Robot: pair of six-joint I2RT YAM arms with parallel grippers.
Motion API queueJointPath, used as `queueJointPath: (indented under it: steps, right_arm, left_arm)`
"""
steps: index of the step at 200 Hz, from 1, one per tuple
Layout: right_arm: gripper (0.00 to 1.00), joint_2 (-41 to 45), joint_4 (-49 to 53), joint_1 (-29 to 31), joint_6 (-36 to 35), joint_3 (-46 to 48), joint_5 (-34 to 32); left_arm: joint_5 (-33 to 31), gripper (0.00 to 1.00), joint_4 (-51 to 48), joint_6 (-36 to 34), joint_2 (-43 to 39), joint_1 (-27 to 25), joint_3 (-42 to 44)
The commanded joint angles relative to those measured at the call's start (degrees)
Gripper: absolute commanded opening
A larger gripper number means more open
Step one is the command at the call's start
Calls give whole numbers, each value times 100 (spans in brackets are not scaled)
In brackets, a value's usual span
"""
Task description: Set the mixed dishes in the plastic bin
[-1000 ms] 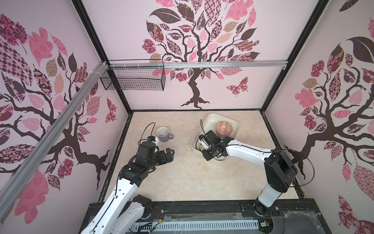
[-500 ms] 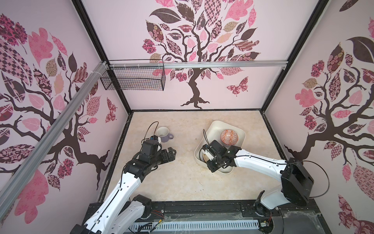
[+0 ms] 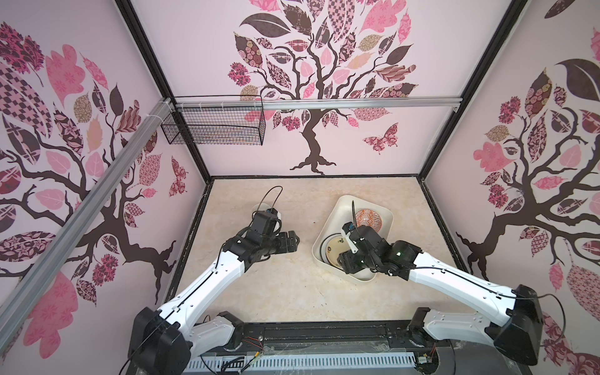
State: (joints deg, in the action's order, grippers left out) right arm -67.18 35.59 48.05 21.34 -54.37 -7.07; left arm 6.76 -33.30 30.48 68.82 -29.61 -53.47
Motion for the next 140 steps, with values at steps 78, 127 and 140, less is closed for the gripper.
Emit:
queueJointPath:
  steps: [78, 127, 140]
  right_arm:
    - [77, 364, 205, -909, 592, -66, -743]
    - [78, 293, 25, -1031, 562, 35, -593]
    - [78, 302, -15, -1119, 546, 73, -496]
  left_arm:
    - [-474, 73, 276, -516, 2095, -653, -1572]
    - [-535, 69, 278, -632, 2876, -801, -1976]
    - [-531, 69, 295, -644, 3019, -826, -2056]
